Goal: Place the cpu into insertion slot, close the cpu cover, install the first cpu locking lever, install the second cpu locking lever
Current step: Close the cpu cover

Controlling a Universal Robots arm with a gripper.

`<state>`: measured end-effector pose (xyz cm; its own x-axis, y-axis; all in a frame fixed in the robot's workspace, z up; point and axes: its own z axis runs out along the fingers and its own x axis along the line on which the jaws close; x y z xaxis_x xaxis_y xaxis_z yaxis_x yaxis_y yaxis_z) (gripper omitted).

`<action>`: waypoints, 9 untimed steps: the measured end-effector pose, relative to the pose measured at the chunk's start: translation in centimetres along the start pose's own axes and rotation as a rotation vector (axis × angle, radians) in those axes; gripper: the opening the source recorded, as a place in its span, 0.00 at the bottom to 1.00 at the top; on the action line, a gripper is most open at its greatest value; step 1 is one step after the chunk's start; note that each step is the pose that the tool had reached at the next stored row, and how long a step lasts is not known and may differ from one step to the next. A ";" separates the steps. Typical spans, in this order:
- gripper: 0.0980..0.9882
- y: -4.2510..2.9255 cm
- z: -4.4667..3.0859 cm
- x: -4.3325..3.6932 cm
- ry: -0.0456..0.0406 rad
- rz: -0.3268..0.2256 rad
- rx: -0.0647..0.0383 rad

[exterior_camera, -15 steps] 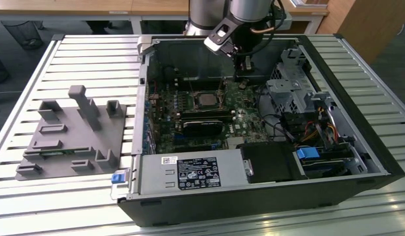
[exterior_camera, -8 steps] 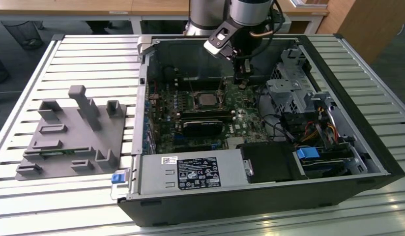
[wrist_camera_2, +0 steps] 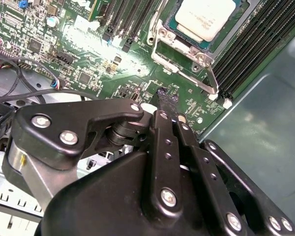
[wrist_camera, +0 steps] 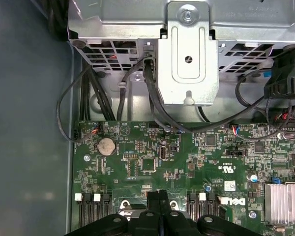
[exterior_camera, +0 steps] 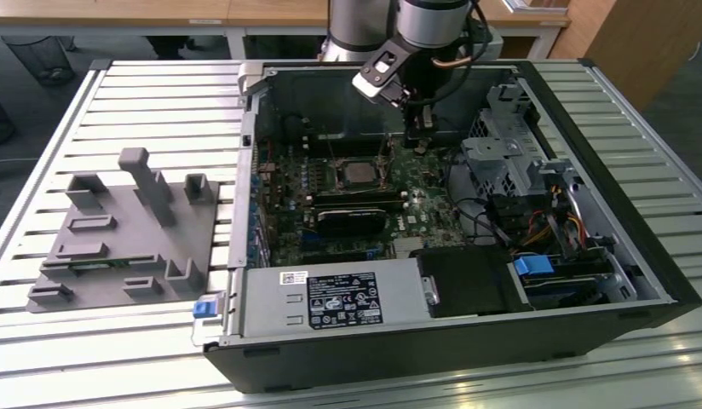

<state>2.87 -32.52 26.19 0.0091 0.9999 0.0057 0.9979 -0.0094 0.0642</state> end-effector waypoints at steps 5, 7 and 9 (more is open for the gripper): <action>0.01 -0.11 0.03 0.00 0.0000 0.000 0.000; 0.01 -0.15 0.04 0.00 0.0001 0.000 0.000; 0.01 -0.20 0.10 0.00 0.0001 0.000 0.000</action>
<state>2.68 -32.52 26.08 0.0090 0.9999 0.0058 0.9979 -0.0093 0.0642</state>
